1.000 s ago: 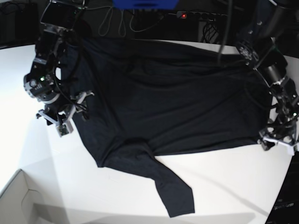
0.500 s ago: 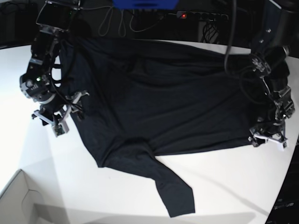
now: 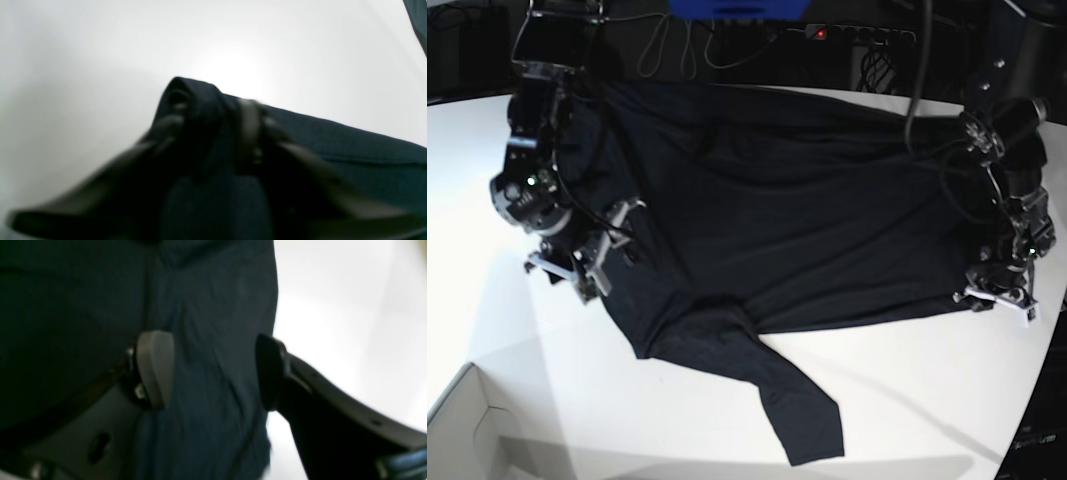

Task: Layout the t-shirt on the table in an organized manner, then fold the t-shirt properly
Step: 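Move both grippers down to the shirt's side edges near the hem, then grasp the hem-side edges of the shirt with both grippers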

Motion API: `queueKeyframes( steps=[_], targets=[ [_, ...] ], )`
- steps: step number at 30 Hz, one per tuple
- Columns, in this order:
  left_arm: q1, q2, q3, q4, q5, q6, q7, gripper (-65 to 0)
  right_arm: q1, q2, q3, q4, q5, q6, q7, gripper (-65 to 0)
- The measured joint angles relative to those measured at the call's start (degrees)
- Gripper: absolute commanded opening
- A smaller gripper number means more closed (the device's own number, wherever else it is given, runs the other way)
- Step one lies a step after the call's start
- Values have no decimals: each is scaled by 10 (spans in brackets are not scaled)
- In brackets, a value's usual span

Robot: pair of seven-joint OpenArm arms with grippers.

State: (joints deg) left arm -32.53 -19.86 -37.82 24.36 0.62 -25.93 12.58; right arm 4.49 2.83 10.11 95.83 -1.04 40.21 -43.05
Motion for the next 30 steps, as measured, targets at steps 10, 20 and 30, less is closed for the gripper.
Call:
queueKeyframes(
  steps=[10,20,30],
  targets=[
    [-2,0,-3,5,0,-3,4,-650,181,5,-7,-243,1,-1,0,-254],
    [8,-2,0,76,-98,-8,87,-650,299,38,-8,-532,-3,-1,161,-257],
    [52,-1,1,219,-168,-9,160,-650,302,42,-4,-577,-2,-2,264,-258]
  ],
)
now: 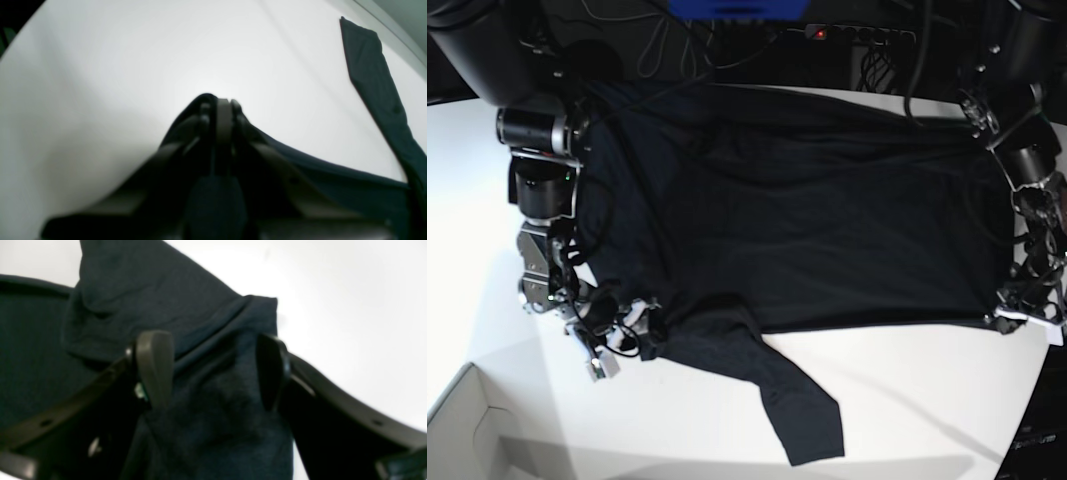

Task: Layout the t-shirt on the table in an organized manner, then fold the t-shirt properly
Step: 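Grasp the hem-side edges of the shirt with both grippers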

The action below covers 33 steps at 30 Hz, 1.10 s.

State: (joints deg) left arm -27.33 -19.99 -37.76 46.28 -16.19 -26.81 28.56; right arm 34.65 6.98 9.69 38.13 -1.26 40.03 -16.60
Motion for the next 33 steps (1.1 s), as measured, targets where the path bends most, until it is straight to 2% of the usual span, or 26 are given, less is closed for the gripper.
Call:
queueKeyframes(
  steps=[1,7,9,11,22,24,25,29,33],
  targets=[
    [0,0,0,0,0,0,0,-650,0,0,0,0,0,0,0,-258],
    [5,0,0,0,0,0,0,-650,-1,2,-3,0,0,-74,2,-258],
    [5,1,0,0,0,0,-1,-650,-1,1,-3,-1,0,-113,3,-258],
    [5,1,0,0,0,0,0,-650,-1,2,-3,-3,0,-131,21,-258],
    [17,2,0,0,0,0,-3,-650,9,4,-3,-96,7,-131,73,-262],
    [16,3,0,0,0,0,-3,-650,9,4,-3,-97,7,-131,75,-306],
    [16,3,0,0,0,0,-3,-650,9,4,-3,-97,7,-131,75,-360],
    [17,3,0,0,0,0,-2,-650,7,4,-3,-97,7,-131,66,-650],
    [17,3,0,0,0,0,-3,-650,7,4,-33,-95,9,-131,67,-650]
  ],
)
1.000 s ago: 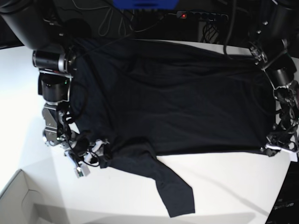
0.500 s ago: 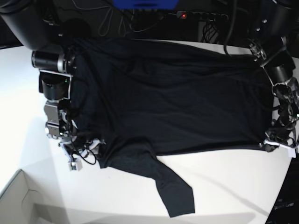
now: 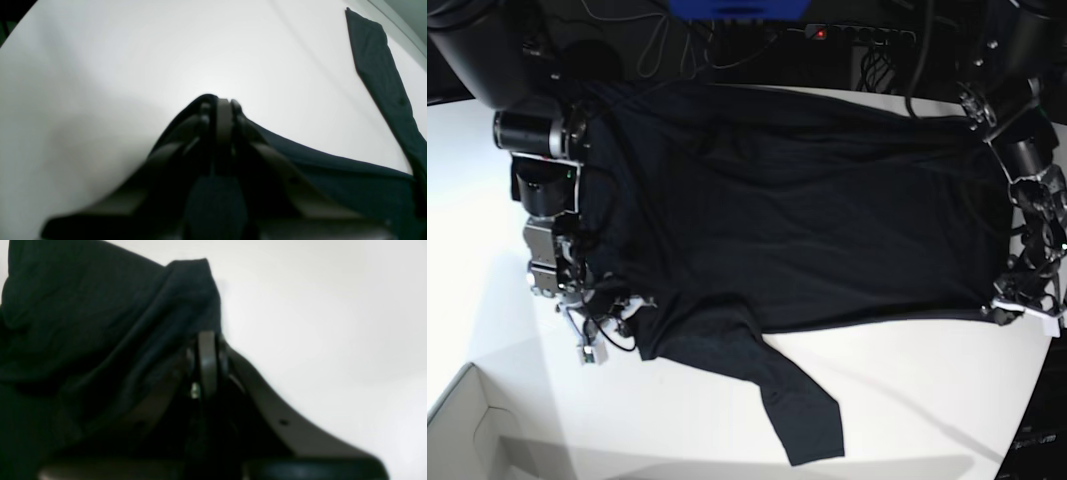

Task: Layout the t-shirt on the table in an organized manner, then fold the t-shirt properly
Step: 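Grasp the hem-side edges of the shirt with both grippers, then lift the hem side with both grippers and fold it onto the collar edge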

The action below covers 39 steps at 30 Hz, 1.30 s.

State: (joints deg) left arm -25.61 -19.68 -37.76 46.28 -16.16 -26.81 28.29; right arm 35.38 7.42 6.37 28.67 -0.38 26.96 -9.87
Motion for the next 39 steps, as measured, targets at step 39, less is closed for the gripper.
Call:
queueKeyframes(
  steps=[39],
  targets=[
    [106,3,-81,186,-67,-4,128,-650,-422,-5,94,764,-6,133,-124,-650]
  ],
)
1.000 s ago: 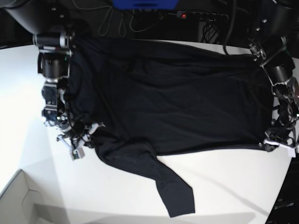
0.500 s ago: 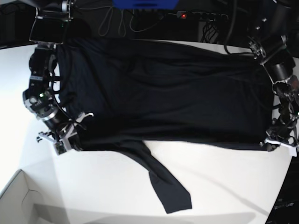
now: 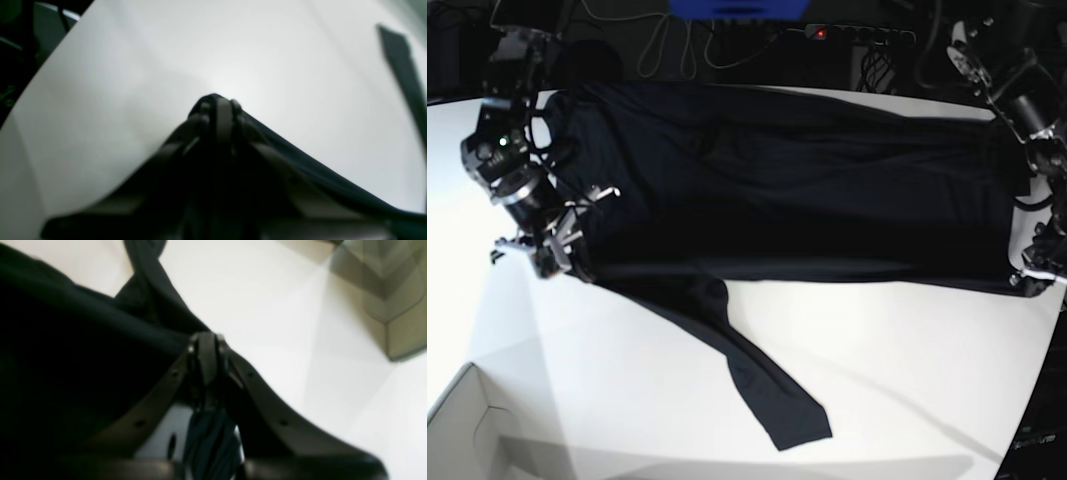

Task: Layout the t-shirt on the table in an organized manner, then fold the t-shirt properly
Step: 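Lift the hem side with both grippers and fold it onto the collar edge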

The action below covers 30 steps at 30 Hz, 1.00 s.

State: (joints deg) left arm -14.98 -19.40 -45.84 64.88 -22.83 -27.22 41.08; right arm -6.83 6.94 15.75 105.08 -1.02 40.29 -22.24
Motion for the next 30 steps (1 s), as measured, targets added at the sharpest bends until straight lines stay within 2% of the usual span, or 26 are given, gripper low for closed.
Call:
queueKeyframes(
  steps=[3,8,11,16,19,23,30],
  targets=[
    [29,-3,0,28,-35,3,23,-650,-22,-18,14,20,-1,0,-2,-650],
    [103,-3,-1,73,-79,2,31,-650,-48,-65,76,36,-1,0,3,-650],
    [141,-1,0,91,-103,1,35,-650,-64,-78,103,36,0,0,3,-650],
    [177,-2,-23,95,-131,0,38,-650,-111,-77,106,37,0,0,10,-650],
    [189,-1,-53,95,-128,1,40,-650,-149,-77,101,52,0,-1,52,-650],
    [193,-3,-58,95,-131,1,38,-650,-196,-78,83,66,0,0,98,-650],
    [228,-3,-58,124,-128,2,38,-650,-226,-77,85,66,0,0,109,-650]
  ],
)
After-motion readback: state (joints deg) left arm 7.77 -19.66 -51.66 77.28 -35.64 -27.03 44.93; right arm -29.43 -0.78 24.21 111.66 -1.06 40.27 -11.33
